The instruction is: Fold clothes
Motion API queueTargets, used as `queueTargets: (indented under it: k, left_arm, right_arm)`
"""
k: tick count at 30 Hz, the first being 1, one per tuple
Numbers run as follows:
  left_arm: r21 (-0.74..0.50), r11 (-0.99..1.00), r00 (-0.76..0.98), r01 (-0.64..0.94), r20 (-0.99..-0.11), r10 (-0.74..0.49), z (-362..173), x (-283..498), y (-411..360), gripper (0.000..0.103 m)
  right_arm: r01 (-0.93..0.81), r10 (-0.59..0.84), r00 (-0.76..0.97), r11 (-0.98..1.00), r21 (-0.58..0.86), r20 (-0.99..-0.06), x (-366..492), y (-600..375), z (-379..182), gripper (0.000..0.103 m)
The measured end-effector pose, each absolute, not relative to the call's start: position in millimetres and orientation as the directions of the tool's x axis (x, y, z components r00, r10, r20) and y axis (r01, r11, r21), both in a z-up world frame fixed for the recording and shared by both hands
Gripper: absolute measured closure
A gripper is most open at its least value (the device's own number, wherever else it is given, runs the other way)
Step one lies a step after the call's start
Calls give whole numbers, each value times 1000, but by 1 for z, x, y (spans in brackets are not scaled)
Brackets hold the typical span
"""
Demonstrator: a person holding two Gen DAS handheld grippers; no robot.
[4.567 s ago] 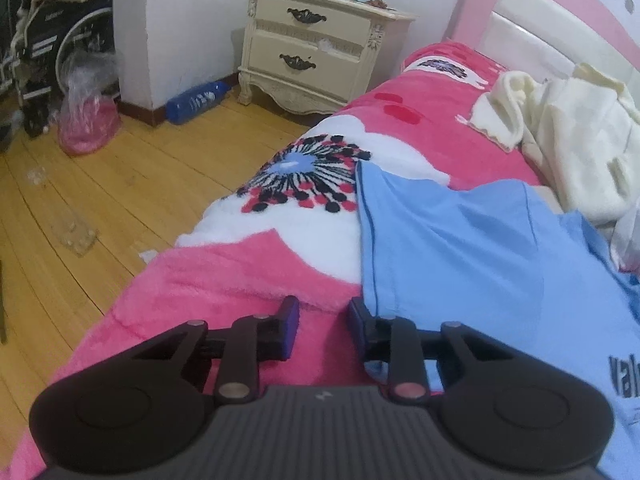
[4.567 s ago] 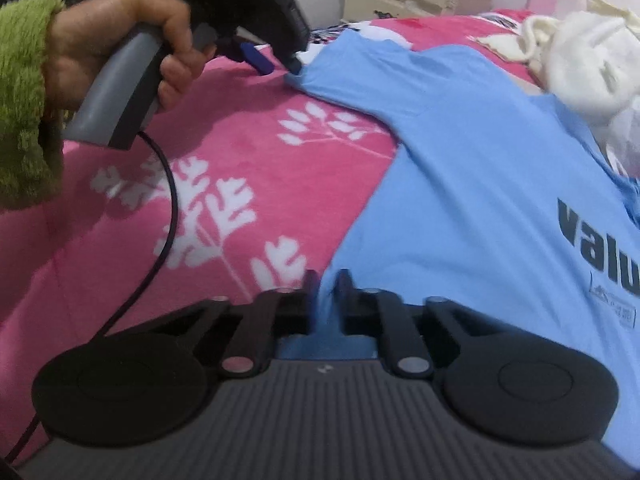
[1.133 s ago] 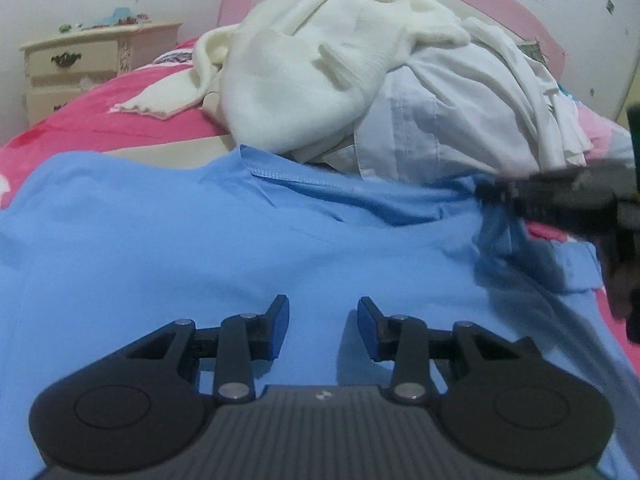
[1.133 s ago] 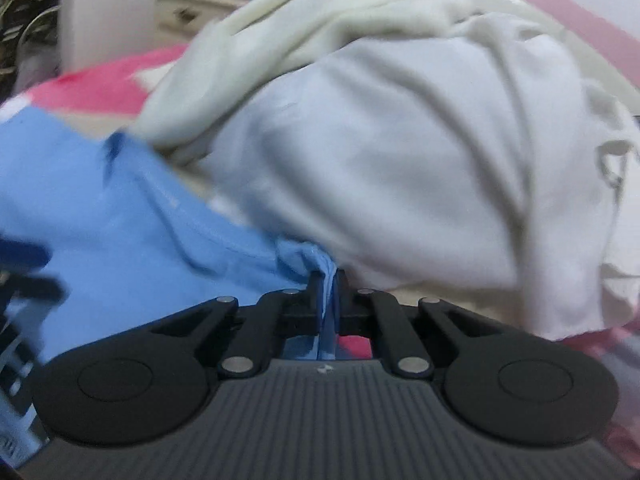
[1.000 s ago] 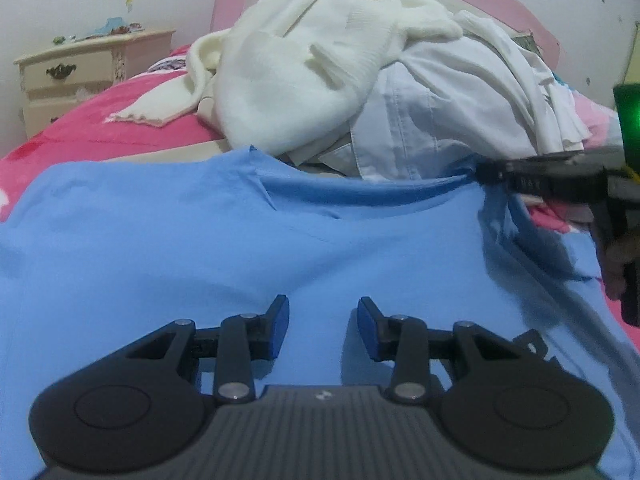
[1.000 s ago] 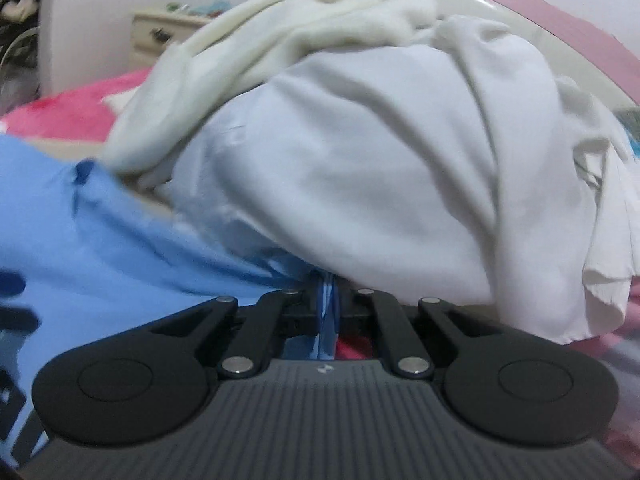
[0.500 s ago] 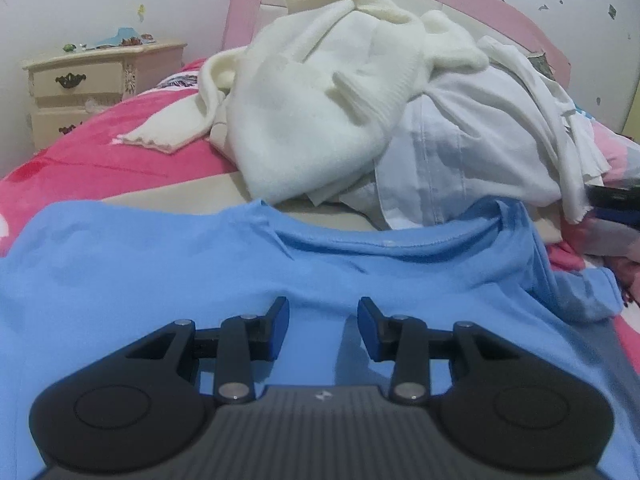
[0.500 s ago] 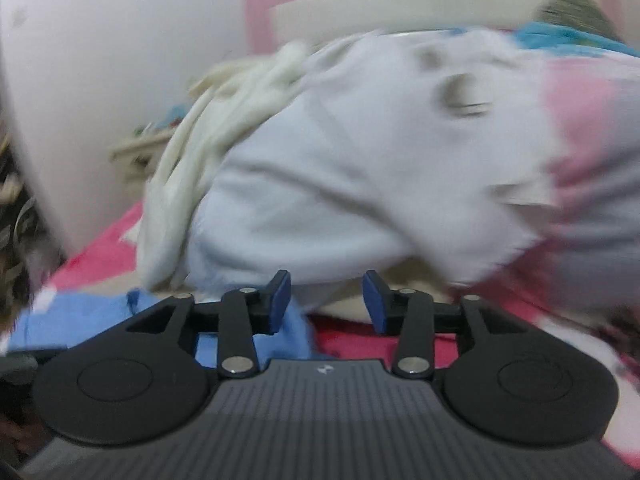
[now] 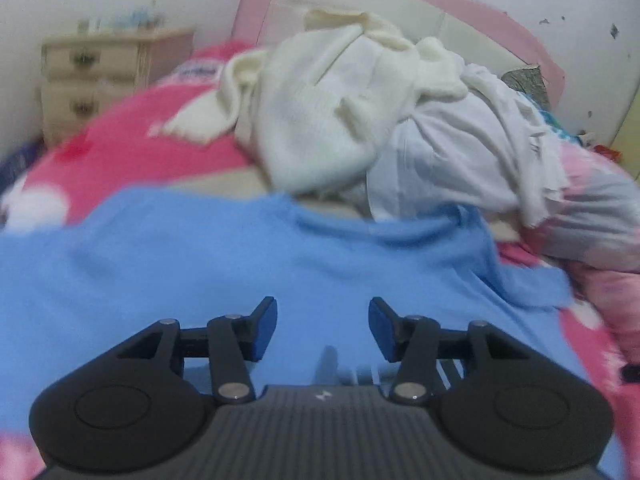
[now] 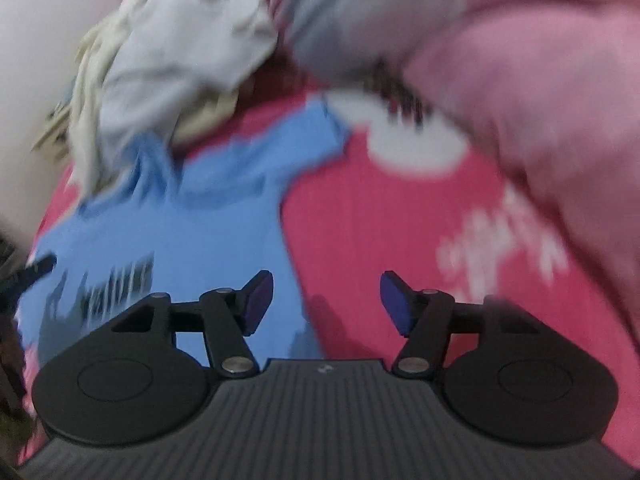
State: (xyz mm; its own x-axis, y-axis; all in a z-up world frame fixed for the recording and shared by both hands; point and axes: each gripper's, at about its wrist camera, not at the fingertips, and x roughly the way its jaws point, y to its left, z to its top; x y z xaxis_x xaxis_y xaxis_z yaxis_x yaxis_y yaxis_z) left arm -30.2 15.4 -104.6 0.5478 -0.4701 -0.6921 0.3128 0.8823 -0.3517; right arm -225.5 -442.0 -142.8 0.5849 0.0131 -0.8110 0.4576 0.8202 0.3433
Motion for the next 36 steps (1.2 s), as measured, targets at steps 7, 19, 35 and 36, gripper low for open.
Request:
queueTargets:
  k: [7,19,35,36]
  left_arm:
    - [-470,829,212,304,-814,-540,-99,-113,82,52]
    - [-414,846,-53,336,-905,-421,-159,-259,107,57]
    - [-462,865,-59,196,-886,-460,-189,-275,122,97]
    - [-452,871,-54,194,-891,-451,-189,-276,122,99]
  right_arm:
    - [452,172,480,792,411,-860,-272,-429,-161,32]
    - [543,390,424,613,574,-817,-328,-424,-192,32]
    - [475,433,285,711,519,-855,-320,-403,-201,57]
    - [475,430,277,717,511,-860,-321,-403,-201,74]
